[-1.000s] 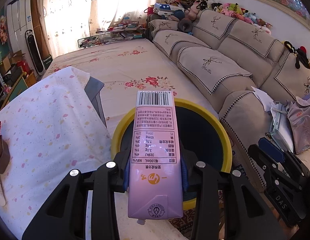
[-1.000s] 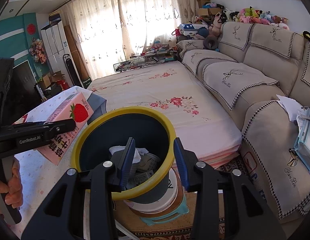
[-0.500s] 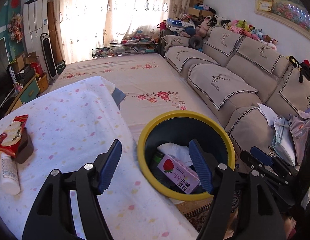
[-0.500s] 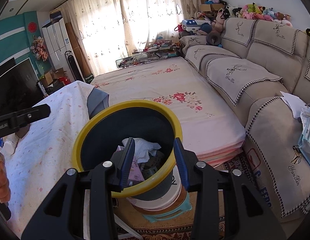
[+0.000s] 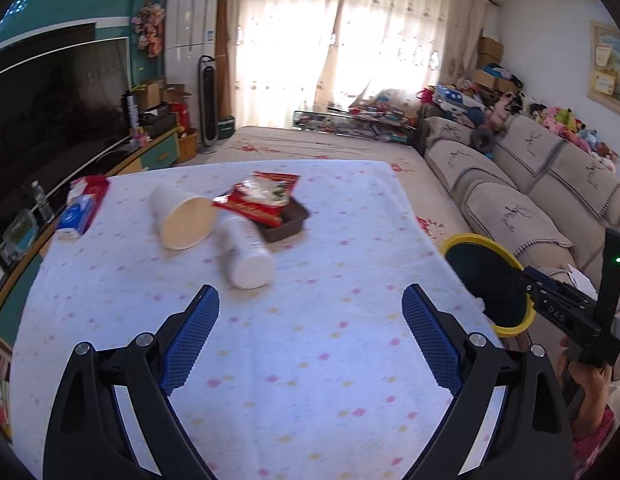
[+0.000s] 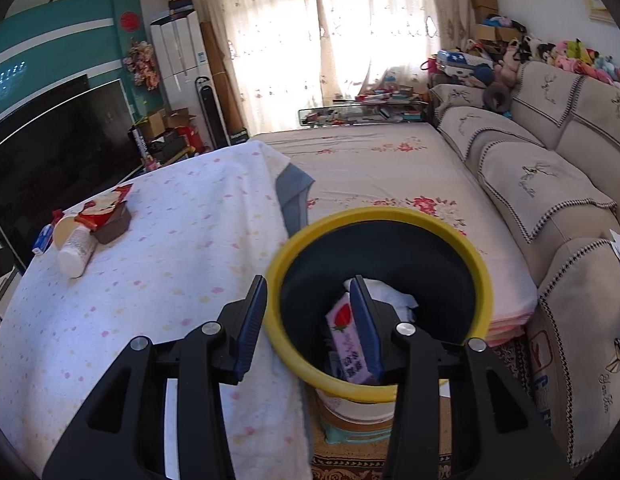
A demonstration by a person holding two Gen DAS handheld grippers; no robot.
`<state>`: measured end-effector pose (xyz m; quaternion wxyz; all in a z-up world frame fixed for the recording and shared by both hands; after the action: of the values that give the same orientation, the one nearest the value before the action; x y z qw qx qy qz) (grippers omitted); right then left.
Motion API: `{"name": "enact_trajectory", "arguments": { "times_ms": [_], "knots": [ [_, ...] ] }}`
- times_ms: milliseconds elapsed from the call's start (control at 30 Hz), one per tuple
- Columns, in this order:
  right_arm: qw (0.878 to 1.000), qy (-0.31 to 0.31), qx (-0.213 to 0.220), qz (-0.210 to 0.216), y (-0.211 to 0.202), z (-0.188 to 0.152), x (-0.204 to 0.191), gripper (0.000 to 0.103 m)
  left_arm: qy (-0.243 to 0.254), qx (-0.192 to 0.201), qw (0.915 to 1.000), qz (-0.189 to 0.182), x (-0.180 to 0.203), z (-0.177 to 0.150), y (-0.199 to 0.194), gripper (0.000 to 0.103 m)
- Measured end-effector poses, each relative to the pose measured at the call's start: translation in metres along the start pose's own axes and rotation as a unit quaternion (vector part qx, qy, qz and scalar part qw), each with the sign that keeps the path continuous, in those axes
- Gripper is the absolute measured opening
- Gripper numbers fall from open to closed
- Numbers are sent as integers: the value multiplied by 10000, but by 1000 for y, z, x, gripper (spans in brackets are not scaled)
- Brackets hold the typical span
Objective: Collect trash
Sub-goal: 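Return the right gripper to the table and grasp the red snack bag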
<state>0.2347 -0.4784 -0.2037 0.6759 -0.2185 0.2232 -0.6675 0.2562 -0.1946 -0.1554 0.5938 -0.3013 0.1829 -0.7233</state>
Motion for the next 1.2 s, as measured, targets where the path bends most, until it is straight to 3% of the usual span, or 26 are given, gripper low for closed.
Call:
{"name": "enact_trajectory", "arguments": {
  "times_ms": [133, 267, 467, 633, 900, 1200],
  "knots": [
    [9988, -256, 60, 415, 3, 25, -52, 45, -326, 134, 9983, 462, -72, -3, -20, 91],
    [9956, -509, 116, 782, 6, 47, -107, 45, -600, 168, 9964, 570, -117, -8, -32, 91],
    [9866, -926, 34, 1339, 32, 76, -189, 45, -699, 134, 9963, 490, -141, -14, -36, 91],
    [9803, -1293, -182, 1485, 72, 94, -238, 45, -783, 72, 9960, 432, -150, -15, -33, 91],
    [9791, -1434, -646, 1291, 136, 99, -259, 45, -936, -25, 9946, 452, -171, -13, -24, 91],
    [9798, -1264, -778, 1338, 158, 102, -258, 45, -1027, -198, 9937, 400, -178, -15, -7, 91]
  ]
}}
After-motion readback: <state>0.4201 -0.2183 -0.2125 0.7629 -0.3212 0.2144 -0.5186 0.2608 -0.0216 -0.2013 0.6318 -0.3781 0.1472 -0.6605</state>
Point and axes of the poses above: each gripper's, at about its wrist camera, not at the fingertips, and y roughly the way its jaws point, x to its right, z to its top, the point moved 10 cm from there along y, roughly the way its jaws point, and after that the axes turned 11 degrees about -y, right-handed, at the moved point
